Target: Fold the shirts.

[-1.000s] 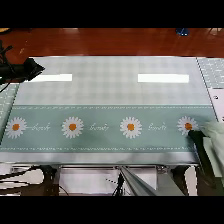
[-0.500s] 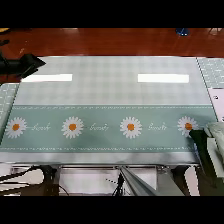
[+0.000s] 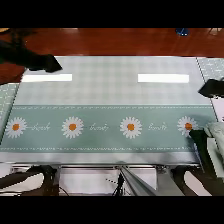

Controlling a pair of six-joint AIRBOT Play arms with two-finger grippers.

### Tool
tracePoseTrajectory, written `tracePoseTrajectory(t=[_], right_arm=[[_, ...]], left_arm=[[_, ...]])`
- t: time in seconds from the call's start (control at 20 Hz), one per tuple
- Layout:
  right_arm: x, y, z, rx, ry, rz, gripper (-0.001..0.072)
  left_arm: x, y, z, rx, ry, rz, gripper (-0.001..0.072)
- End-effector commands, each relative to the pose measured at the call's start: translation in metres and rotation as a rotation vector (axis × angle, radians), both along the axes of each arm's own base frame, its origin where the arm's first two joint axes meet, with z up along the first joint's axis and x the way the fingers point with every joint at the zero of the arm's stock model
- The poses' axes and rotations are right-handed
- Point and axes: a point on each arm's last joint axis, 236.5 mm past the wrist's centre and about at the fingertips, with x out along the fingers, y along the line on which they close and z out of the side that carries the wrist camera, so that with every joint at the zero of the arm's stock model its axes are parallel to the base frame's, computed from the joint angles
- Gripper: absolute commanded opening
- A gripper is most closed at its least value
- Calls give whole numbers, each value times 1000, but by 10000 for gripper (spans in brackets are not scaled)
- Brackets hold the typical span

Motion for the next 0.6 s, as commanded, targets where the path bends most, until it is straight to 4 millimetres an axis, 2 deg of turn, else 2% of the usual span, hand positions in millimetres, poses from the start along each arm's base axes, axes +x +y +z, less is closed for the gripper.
tracePoseTrajectory(t=[0.0,0.1,0.2,0.55], right_arm=[[16,55,-22,-35,47,177,610],[18,71,-28,-31,60,219,609],[18,76,-30,-28,64,232,606],[17,77,-30,-21,66,232,605]], left_arm=[[-33,-21,-13,240,72,-75,720],[-36,-45,-13,235,53,-79,720],[-38,-60,-12,224,43,-94,720],[-40,-65,-13,222,45,-108,720]])
